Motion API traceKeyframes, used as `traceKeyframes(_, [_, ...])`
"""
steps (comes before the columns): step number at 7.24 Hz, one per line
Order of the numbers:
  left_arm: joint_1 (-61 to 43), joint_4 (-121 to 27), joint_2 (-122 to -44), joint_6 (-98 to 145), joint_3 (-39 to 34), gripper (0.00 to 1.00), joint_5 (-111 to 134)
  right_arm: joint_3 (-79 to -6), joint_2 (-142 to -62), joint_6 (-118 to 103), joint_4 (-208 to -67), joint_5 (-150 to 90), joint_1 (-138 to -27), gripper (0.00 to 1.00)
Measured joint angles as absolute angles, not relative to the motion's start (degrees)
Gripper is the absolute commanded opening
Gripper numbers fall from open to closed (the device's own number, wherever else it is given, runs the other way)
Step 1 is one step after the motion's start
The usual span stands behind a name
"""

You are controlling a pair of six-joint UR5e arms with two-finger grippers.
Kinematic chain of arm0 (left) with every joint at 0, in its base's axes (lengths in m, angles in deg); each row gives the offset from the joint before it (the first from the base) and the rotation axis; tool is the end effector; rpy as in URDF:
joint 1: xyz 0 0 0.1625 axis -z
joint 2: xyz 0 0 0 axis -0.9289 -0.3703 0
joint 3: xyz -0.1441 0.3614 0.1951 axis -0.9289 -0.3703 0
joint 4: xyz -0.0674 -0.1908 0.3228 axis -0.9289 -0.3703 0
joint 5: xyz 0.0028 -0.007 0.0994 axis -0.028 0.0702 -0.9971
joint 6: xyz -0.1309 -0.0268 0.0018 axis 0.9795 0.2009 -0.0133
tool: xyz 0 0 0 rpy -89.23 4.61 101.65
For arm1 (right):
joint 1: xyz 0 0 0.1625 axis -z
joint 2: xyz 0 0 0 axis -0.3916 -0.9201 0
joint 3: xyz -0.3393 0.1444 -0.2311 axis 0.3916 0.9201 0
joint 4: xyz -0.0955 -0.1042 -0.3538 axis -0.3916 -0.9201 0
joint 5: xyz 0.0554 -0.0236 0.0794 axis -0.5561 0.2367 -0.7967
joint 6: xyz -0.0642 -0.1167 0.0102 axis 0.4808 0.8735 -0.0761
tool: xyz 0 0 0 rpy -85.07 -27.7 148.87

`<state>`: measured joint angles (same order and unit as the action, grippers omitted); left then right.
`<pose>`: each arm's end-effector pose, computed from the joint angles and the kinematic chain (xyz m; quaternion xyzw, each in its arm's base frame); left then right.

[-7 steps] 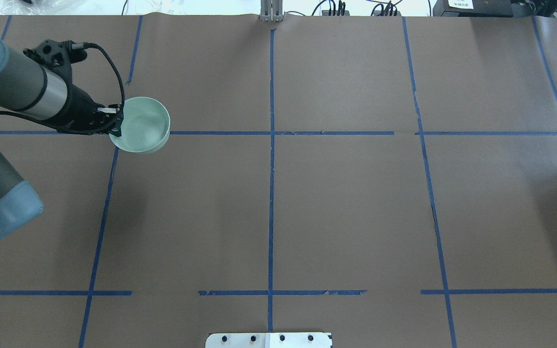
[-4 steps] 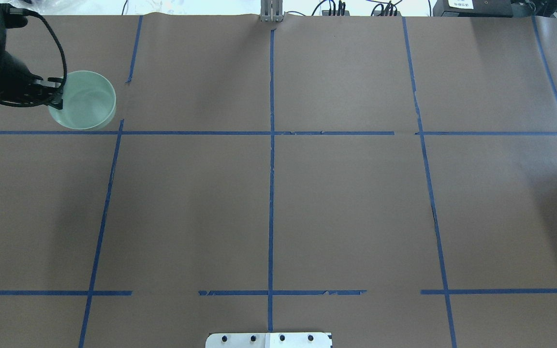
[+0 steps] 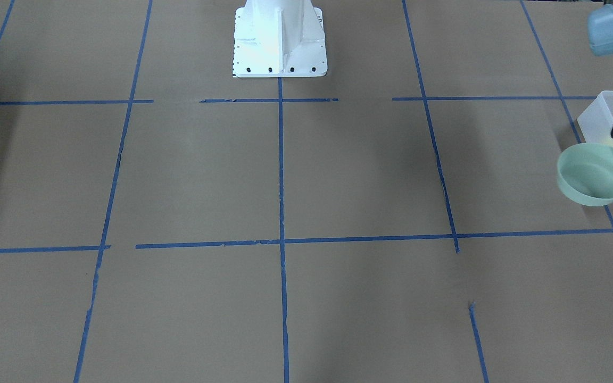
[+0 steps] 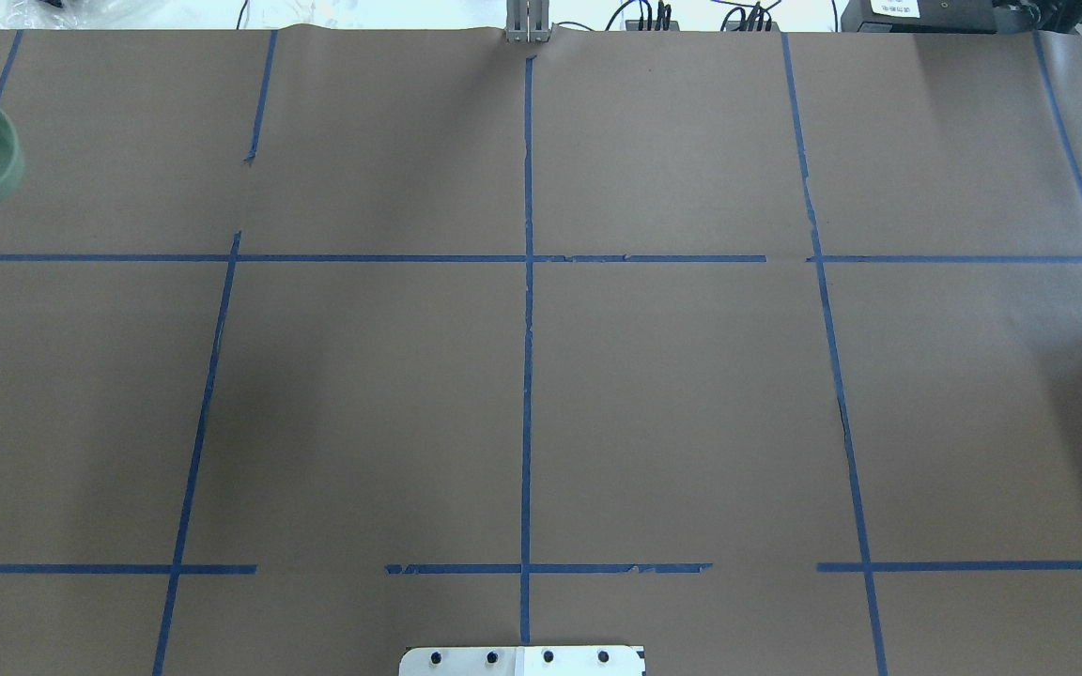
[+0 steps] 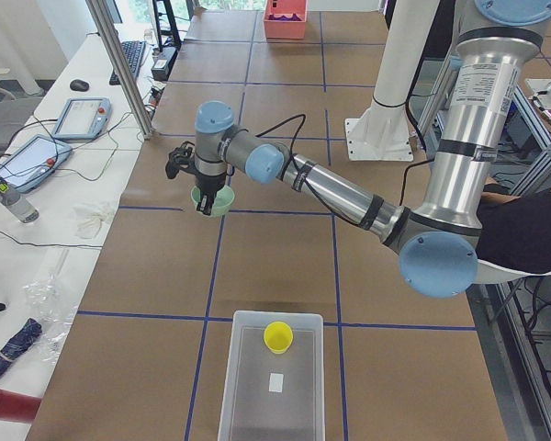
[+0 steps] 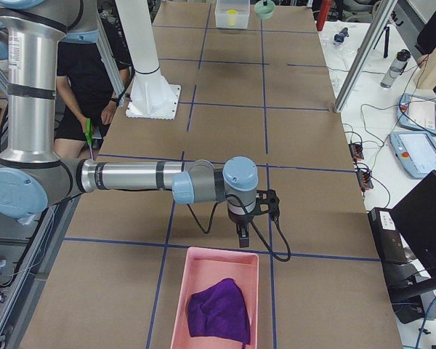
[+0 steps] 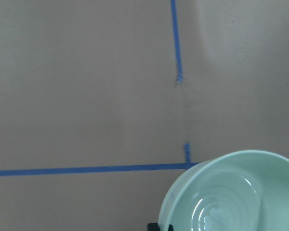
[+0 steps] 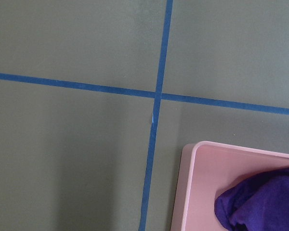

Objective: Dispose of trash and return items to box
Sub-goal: 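Lift the green bowl and carry it to the clear bin with the left gripper, then lower the green bowl into the clear bin and open the left gripper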

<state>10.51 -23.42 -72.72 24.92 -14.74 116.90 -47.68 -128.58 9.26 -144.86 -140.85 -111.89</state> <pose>0.0526 -0.5356 0.5081 0.1280 0.3503 0.0304 0.9274 0.0326 -0.4191 0.6691 0.0536 -0.3713 -0.0330 0.9264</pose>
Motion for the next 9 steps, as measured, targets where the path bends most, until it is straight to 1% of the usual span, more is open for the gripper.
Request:
traceKeyframes(2, [17.83,-23.51,-71.62,13.87,-6.65,0.0,119.22,-44.33,-128.47,9.62,-144.65,-145.31,-113.15,1.0])
traceKeyframes(4, [24.89,-23.67,-71.43,3.07,3.17,0.0,119.63,-43.76,-128.45,9.24,-144.52,-146.61,-113.73,1.0])
traceKeyframes(5, [27.24,-23.66,-71.36,-0.64,6.78,0.0,119.53,-43.84,-128.38,9.12,-144.47,-146.67,-113.77,1.0])
traceKeyframes(7, [29.61,-23.94,-69.96,-6.38,12.41,0.0,119.39,-44.17,-128.2,9.02,-144.37,-146.64,-113.83,1.0])
traceKeyframes(9, [30.27,-26.72,-65.41,-8.32,13.93,0.0,118.68,-44.79,-128.34,8.95,-144.34,-146.61,-113.84,1.0])
